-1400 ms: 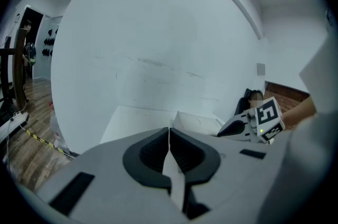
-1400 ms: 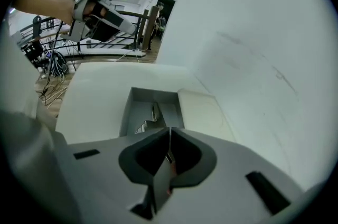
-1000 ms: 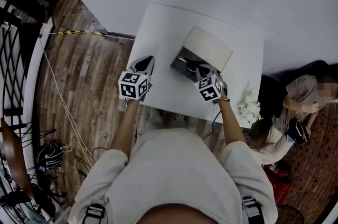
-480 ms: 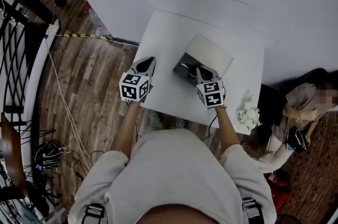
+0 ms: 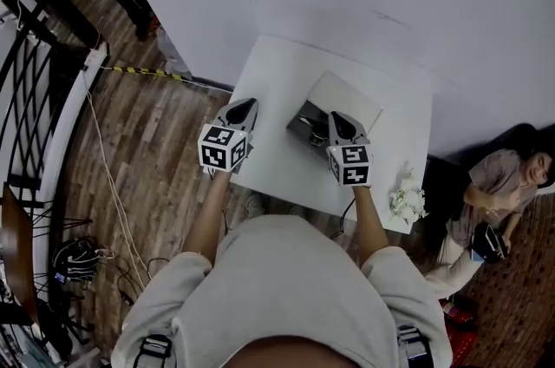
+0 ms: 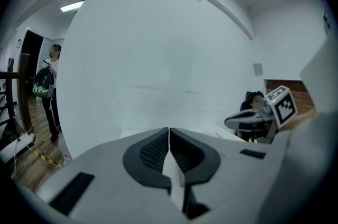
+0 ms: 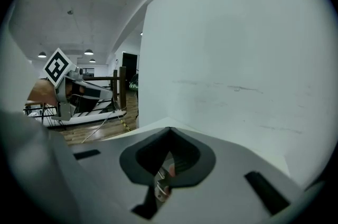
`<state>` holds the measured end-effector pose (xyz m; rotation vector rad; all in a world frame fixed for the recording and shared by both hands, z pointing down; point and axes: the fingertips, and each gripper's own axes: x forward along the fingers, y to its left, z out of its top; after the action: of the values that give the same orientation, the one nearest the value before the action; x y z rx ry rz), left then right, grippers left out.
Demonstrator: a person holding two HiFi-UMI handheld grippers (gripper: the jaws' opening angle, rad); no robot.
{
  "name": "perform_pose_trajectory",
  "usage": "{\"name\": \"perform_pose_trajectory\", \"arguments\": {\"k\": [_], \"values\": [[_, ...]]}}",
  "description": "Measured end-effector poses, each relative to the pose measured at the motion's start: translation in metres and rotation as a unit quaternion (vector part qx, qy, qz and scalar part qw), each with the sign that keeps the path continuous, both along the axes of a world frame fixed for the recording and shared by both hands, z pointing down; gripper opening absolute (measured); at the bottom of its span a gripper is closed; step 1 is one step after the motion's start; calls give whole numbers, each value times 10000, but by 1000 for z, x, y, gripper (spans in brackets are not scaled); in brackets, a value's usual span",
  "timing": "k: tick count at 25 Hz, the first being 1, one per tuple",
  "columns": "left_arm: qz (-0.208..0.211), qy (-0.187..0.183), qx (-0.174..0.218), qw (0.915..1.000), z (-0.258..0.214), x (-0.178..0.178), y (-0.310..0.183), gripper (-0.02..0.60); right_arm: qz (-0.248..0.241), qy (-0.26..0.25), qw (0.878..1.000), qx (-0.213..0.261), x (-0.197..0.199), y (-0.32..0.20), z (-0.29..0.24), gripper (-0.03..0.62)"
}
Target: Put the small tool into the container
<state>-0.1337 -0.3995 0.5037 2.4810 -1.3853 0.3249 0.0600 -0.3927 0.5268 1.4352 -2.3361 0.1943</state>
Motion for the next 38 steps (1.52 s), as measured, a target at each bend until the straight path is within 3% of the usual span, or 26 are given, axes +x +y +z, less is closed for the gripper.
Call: {"name": "perform_pose_trajectory", "arguments": {"k": [13,21,38], "values": [[-42,-73,318,9995,-26,4,15,12,69,-194,9980,602,7,11,-45,-2],[-51,-58,325,9994,-26,3,22,12,189,-325,9975,599,11,17,-45,-2],[35,-49,302,9995,-23,7,21,12,165,-87,9983,556,7,23,-40,-2]]}}
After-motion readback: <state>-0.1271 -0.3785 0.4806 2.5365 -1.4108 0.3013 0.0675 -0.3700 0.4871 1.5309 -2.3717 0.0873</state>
